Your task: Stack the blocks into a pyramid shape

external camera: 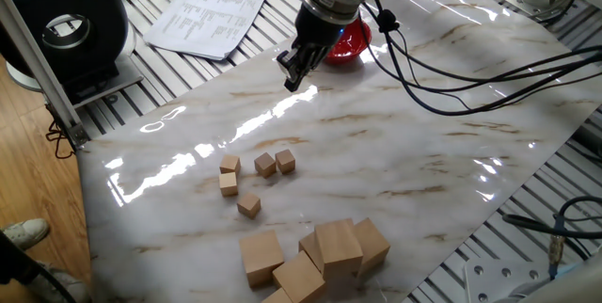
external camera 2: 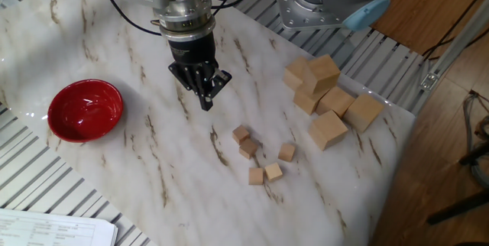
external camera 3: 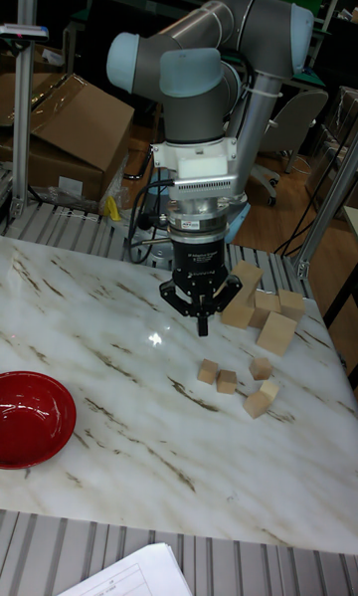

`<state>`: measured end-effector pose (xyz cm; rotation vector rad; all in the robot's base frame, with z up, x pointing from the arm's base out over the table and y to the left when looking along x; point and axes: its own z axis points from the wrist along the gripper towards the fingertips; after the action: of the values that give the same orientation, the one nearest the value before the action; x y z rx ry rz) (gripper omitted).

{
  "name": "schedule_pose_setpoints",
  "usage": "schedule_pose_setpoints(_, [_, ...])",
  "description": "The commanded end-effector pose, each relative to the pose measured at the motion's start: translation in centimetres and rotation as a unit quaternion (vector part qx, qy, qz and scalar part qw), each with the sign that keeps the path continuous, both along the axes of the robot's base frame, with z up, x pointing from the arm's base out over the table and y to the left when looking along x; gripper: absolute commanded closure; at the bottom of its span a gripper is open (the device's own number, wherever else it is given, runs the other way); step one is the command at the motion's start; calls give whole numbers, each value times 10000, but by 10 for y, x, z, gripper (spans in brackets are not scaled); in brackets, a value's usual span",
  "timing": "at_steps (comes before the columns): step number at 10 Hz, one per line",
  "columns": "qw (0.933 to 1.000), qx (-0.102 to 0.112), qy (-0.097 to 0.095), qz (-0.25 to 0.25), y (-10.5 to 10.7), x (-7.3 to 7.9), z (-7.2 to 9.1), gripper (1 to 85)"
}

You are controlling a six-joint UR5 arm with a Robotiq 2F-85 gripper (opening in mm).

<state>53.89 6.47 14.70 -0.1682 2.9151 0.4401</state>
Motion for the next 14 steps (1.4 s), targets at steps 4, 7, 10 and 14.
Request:
schedule_pose_setpoints(4, [9995, 167, -240, 70, 8, 10, 4, 850])
schedule_pose_setpoints(7, [9997, 152, -169, 54, 7, 6, 4, 850])
schedule_pose_setpoints(10, [10000, 20, -31, 29, 1, 0, 4, 850])
schedule_pose_setpoints(14, [10000, -24, 41, 83, 0, -4, 1, 850])
